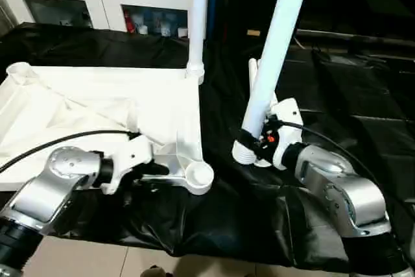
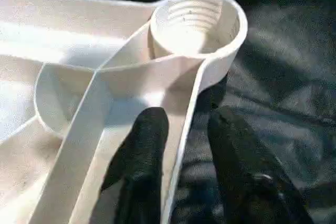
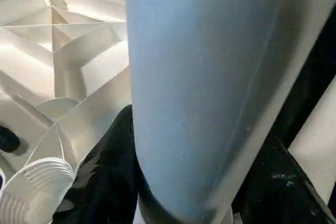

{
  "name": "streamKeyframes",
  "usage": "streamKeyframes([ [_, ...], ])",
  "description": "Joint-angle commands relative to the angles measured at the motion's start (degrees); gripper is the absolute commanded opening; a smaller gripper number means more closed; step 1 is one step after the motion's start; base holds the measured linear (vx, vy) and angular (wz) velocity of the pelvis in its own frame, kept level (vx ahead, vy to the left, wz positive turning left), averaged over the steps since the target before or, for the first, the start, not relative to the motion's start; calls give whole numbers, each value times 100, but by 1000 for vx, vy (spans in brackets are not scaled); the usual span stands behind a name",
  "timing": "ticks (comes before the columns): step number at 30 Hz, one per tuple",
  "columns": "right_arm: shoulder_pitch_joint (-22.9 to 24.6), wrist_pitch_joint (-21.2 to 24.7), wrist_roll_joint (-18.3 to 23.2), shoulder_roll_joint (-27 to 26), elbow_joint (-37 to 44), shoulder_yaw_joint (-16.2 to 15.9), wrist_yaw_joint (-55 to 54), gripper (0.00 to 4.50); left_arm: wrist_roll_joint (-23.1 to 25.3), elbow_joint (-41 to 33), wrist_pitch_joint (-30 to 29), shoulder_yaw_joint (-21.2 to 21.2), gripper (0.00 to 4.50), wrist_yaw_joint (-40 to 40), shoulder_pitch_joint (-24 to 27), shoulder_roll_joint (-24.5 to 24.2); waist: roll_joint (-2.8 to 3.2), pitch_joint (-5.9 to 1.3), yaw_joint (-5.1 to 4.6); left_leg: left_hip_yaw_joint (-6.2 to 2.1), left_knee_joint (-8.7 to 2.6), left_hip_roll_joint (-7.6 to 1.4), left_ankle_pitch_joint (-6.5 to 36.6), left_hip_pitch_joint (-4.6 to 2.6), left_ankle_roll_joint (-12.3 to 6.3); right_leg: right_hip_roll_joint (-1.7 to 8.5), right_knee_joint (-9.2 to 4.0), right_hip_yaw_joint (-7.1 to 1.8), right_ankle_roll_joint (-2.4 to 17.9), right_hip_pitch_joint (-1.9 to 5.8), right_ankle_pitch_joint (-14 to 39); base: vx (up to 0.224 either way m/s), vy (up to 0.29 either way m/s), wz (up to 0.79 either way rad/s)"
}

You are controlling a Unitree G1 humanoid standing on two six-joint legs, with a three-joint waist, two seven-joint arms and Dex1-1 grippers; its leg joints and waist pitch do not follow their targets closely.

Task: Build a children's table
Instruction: Insert table leg to table base

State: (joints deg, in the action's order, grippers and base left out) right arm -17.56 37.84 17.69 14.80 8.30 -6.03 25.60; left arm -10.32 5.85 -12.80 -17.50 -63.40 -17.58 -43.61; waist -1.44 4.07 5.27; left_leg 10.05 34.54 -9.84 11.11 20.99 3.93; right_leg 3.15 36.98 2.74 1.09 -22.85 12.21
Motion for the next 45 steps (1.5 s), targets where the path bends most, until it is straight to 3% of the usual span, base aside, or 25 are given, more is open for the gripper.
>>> streamKeyframes([
  [1, -57, -22, -8, 42, 60, 16, 44, 189, 184, 152, 162, -83, 108, 46, -48, -54, 56, -383, 14, -120, -447, -304, 961, -81, 221, 495, -482, -338, 851, 252, 1131, 0, 0, 0],
  [10, -110, -22, -10, 61, 53, -35, 116, 189, 329, 525, 285, -55, 36, -165, -147, -51, 65, -410, -1, -123, -432, -296, 747, -56, 204, 500, -426, -330, 953, 283, 685, 0, 0, 0],
  [14, -159, -36, -12, 43, -3, -15, 140, 189, 417, 634, 22, -85, 6, -188, -188, -76, 31, -410, -27, -107, -418, -292, 705, -64, 153, 494, -428, -336, 991, 287, 655, 0, 0, 0],
  [23, -427, -118, -41, -84, -267, -64, 157, 189, 206, 570, -748, 177, 0, 394, -250, 459, 64, -408, -45, -106, -399, -301, 779, -82, 165, 500, -449, -335, 1090, 281, 802, 0, 0, 0],
  [25, -603, -237, -91, -210, -521, -115, 139, 189, 317, 636, -732, 144, 0, 704, -322, 789, 0, -414, -45, -102, -401, -301, 703, -71, 131, 493, -441, -330, 1102, 293, 737, 0, 0, 0],
  [27, -652, -268, -105, -246, -597, -131, 133, 189, 356, 671, -682, 124, 0, 785, -348, 878, 21, -417, -17, -99, -390, -297, 639, -68, 97, 501, -445, -340, 1062, 293, 740, 0, 0, 0],
  [29, -809, -400, -174, -347, -865, -187, 106, 189, 473, 767, -551, 66, 0, 1011, -429, 1123, -26, -418, -10, -94, -394, -292, 571, -64, 58, 498, -453, -332, 1019, 294, 763, 0, 0, 0],
  [33, -1109, -848, -384, -479, -1418, -335, 151, 189, 630, 859, -563, -38, 0, 1185, -535, 1397, -26, -424, 9, -88, -391, -299, 578, -69, 58, 514, -458, -333, 985, 285, 883, 0, 0, 0],
  [37, -1262, -913, -323, -597, -1696, -304, 260, 189, 676, 877, -697, -51, 0, 1262, -575, 1527, 3, -423, 23, -79, -388, -303, 718, -98, 48, 511, -472, -338, 980, 253, 962, 0, 0, 0],
  [39, -1341, -889, -173, -643, -1885, -298, 512, 189, 686, 937, -889, -47, 0, 1287, -607, 1596, 21, -424, 31, -93, -401, -306, 739, -75, 44, 517, -462, -328, 990, 272, 954, 0, 0, 0],
  [42, -1392, -909, -133, -665, -2072, -278, 652, 189, 740, 985, -916, -42, 0, 1319, -638, 1639, 4, -428, 55, -91, -402, -308, 727, -72, 17, 525, -463, -325, 1016, 270, 876, 0, 0, 0],
  [43, -1415, -952, -155, -660, -2160, -287, 687, 189, 753, 996, -920, -42, 0, 1326, -651, 1656, -48, -428, 60, -83, -402, -310, 708, -71, -2, 526, -468, -323, 1003, 275, 869, 0, 0, 0],
  [45, -1482, -1064, -190, -664, -2361, -308, 734, 189, 792, 1014, -927, -28, 0, 1360, -676, 1694, -32, -429, 73, -86, -402, -310, 682, -66, -7, 540, -460, -320, 991, 274, 937, 0, 0, 0],
])
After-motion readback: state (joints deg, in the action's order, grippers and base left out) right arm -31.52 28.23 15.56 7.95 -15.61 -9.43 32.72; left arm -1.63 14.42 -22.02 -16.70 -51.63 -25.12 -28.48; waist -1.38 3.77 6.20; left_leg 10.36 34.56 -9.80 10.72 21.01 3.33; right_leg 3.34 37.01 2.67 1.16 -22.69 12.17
